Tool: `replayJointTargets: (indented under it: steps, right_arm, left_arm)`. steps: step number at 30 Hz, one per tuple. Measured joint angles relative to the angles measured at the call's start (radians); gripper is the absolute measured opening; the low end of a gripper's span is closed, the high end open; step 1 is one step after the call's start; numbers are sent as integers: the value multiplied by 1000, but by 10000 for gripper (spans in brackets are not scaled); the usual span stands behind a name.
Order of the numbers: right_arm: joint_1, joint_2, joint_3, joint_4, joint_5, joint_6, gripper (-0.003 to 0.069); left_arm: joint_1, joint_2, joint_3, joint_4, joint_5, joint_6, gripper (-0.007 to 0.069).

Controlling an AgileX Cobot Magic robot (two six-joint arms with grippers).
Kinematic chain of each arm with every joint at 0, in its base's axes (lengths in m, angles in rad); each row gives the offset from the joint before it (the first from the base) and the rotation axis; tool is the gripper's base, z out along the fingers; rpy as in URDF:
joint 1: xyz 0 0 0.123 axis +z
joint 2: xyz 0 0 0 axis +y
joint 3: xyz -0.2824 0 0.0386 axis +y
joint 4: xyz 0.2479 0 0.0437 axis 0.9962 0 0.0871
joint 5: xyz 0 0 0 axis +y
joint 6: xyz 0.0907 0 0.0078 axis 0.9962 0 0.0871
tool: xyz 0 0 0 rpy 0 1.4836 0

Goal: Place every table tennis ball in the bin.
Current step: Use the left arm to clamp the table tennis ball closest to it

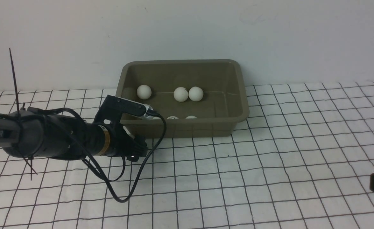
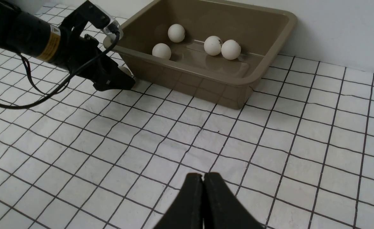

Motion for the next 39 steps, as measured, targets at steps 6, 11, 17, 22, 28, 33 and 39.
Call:
replayJointTargets:
  steps: [6,11,17,22,28,33,39]
  right_arm:
    - [0,0,0,4,0,0,-10]
    - [0,0,0,4,0,0,-10]
    - [0,0,0,25,0,0,-10]
    - [0,0,0,27,0,-1,-10]
    - [0,0,0,27,0,-2,-10]
    - [0,0,0,27,0,-4,-10]
    - [0,0,0,27,0,-24,-10]
  left_arm:
    - [0,13,0,0,0,0,563]
    - [0,13,0,0,0,0,428]
    - [0,13,0,0,0,0,345]
    - [0,13,0,0,0,1,345]
    - [0,8,1,1,6,-25,345]
    - [0,-25,44,11,6,-45,345]
    - [0,-154,172,24,48,-52,345]
